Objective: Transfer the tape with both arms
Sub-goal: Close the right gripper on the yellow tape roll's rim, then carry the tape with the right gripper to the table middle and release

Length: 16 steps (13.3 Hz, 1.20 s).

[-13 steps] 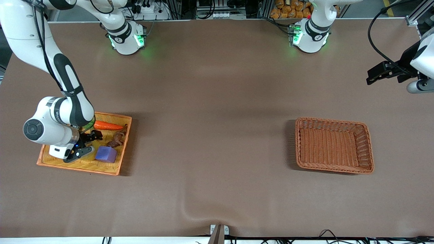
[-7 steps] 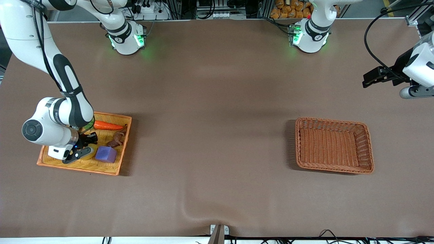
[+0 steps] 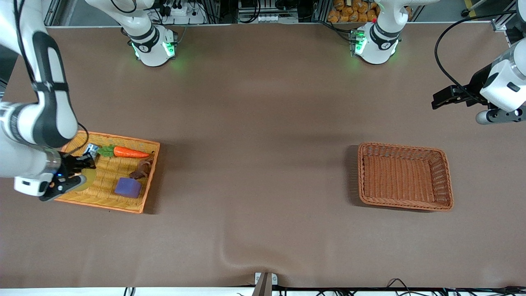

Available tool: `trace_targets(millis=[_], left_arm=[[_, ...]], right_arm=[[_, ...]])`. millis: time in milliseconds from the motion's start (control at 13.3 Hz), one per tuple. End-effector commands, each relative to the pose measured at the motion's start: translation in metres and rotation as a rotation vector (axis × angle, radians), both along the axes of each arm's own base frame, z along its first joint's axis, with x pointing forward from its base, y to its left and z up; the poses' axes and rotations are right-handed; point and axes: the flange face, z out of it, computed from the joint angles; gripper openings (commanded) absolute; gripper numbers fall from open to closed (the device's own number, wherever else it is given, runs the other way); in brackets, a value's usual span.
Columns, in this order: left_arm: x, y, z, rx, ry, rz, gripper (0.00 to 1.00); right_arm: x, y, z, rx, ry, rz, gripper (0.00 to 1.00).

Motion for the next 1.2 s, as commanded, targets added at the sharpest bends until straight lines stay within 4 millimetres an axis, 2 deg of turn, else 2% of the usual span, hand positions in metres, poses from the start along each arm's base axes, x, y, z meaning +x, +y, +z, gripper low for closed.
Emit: trace_targets(millis=[0, 75, 225, 300, 375, 451, 676, 901, 1051, 1126], left_arm=[[-0.003, -0.001, -0.003, -0.024, -0.010, 0.024, 1.00], [-0.004, -0.001, -0.003, -0.023, -0.010, 0.024, 1.00], [-0.003, -0.002, -0.003, -0.025, -0.015, 0.021, 1.00], [-0.004, -0.004, -0.002, -0.028, -0.017, 0.020, 1.00], [-0.004, -0.006, -0.001, -0.039, -0.017, 0.039, 1.00], [-0.004, -0.009, -0.001, -0.056, -0.013, 0.076, 1.00], [-0.004, -0.014, -0.004, -0.058, -0.007, 0.089, 1.00], [-0.004, -0.015, -0.014, -0.057, -0.001, 0.088, 1.00], [-0.003, -0.019, -0.016, -0.058, -0.010, 0.091, 1.00], [-0.002, -0.025, -0.018, -0.056, -0.010, 0.099, 1.00]], right_arm=[[0.011, 0.069, 0.019, 0.016, -0.014, -0.011, 0.00], [0.010, 0.104, 0.019, 0.036, -0.015, -0.070, 0.00], [0.000, 0.196, 0.009, 0.014, -0.006, -0.180, 0.00], [-0.009, 0.250, 0.007, -0.003, -0.031, -0.254, 0.00], [-0.022, 0.312, -0.004, -0.014, -0.063, -0.326, 0.00], [-0.037, 0.366, -0.025, -0.023, -0.083, -0.392, 0.00], [-0.080, 0.489, -0.111, 0.026, -0.172, -0.516, 0.00], [-0.119, 0.557, -0.188, 0.049, -0.218, -0.567, 0.00], [-0.116, 0.559, -0.191, 0.042, -0.220, -0.594, 0.00], [-0.113, 0.555, -0.184, 0.033, -0.216, -0.600, 0.16]])
